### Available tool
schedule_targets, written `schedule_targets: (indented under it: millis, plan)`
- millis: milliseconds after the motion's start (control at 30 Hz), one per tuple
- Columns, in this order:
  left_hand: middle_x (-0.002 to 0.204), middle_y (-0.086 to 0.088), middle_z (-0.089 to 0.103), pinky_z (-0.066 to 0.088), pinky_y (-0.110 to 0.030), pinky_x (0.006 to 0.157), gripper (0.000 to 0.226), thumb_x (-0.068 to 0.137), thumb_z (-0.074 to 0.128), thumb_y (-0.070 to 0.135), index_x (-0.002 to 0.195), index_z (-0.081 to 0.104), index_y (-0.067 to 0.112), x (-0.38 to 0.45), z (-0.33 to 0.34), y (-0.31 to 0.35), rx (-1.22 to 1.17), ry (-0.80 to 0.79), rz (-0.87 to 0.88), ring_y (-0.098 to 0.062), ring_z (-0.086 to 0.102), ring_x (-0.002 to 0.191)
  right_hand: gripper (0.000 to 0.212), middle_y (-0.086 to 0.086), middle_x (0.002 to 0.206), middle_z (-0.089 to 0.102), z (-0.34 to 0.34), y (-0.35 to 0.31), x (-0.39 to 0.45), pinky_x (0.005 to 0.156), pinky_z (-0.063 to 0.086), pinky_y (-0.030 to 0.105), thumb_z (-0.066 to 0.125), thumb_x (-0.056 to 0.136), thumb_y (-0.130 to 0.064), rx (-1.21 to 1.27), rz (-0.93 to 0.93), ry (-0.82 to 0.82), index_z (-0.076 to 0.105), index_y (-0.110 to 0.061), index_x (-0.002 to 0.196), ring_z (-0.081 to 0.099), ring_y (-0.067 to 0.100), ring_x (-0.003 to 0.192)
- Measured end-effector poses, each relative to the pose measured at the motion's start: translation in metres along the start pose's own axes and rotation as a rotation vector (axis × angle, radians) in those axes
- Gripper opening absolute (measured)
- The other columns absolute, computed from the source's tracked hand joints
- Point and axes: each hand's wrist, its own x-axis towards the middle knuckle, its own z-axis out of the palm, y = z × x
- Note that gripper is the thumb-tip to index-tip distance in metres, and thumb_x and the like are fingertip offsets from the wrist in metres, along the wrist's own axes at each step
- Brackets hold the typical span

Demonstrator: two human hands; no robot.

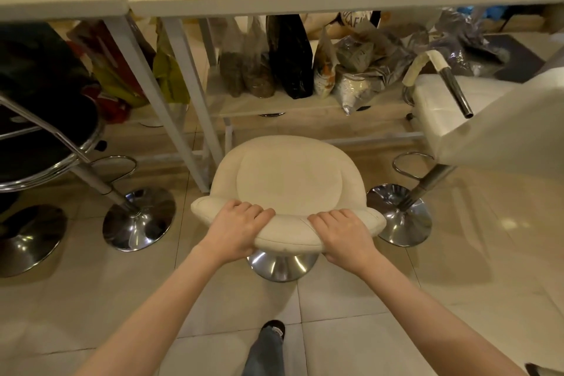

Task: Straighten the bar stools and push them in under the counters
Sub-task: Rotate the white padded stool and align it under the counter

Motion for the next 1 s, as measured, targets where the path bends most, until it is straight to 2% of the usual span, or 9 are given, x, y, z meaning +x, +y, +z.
schedule_targets:
  millis: [233,400,533,767,1000]
  plan:
    - [0.076,0.003,0.066,0.047,-0.029,0.058,0.071,0.042,0.079,0.035,0.105,0.048,0.021,0.039,0.005,-0.033,0.004,-0.017,-0.015,-0.019,0.063,0.063,0.051,0.0,0.069,0.062,0.008,0.03,0.042,0.052,0.046,0.029,0.077,0.039,-0.014,0.001,0.016,-0.04,0.062,-0.012,0.088,0.057,0.021,0.056]
    - [0.077,0.003,0.067,0.048,-0.029,0.059,0.066,0.045,0.08,0.034,0.104,0.054,0.021,0.068,0.01,-0.057,0.007,-0.013,-0.013,-0.019,0.063,0.064,0.053,0.001,0.069,0.062,0.012,0.052,0.072,0.052,0.047,0.03,0.077,0.038,-0.014,-0.002,0.03,-0.052,0.062,-0.012,0.088,0.057,0.022,0.056]
    - [0.077,0.003,0.066,0.048,-0.029,0.058,0.068,0.045,0.08,0.033,0.105,0.049,0.022,0.087,0.015,-0.074,0.001,-0.004,-0.003,-0.019,0.063,0.063,0.053,0.001,0.069,0.062,0.016,0.066,0.092,0.052,0.048,0.032,0.077,0.038,-0.014,-0.002,0.031,-0.057,0.062,-0.011,0.089,0.058,0.022,0.057]
    - [0.08,0.004,0.067,0.05,-0.029,0.061,0.068,0.046,0.08,0.034,0.106,0.051,0.022,0.108,0.021,-0.096,-0.002,-0.016,0.014,-0.018,0.064,0.066,0.052,0.001,0.071,0.063,0.024,0.082,0.115,0.053,0.05,0.033,0.077,0.041,-0.015,-0.01,0.04,-0.059,0.062,-0.012,0.09,0.058,0.021,0.058]
    - [0.079,0.004,0.067,0.049,-0.026,0.06,0.073,0.039,0.081,0.033,0.104,0.05,0.022,0.126,0.023,-0.121,-0.01,-0.012,0.034,-0.017,0.064,0.065,0.048,0.001,0.071,0.063,0.028,0.09,0.14,0.052,0.05,0.033,0.073,0.044,-0.011,-0.001,0.045,-0.046,0.061,-0.012,0.09,0.058,0.021,0.058]
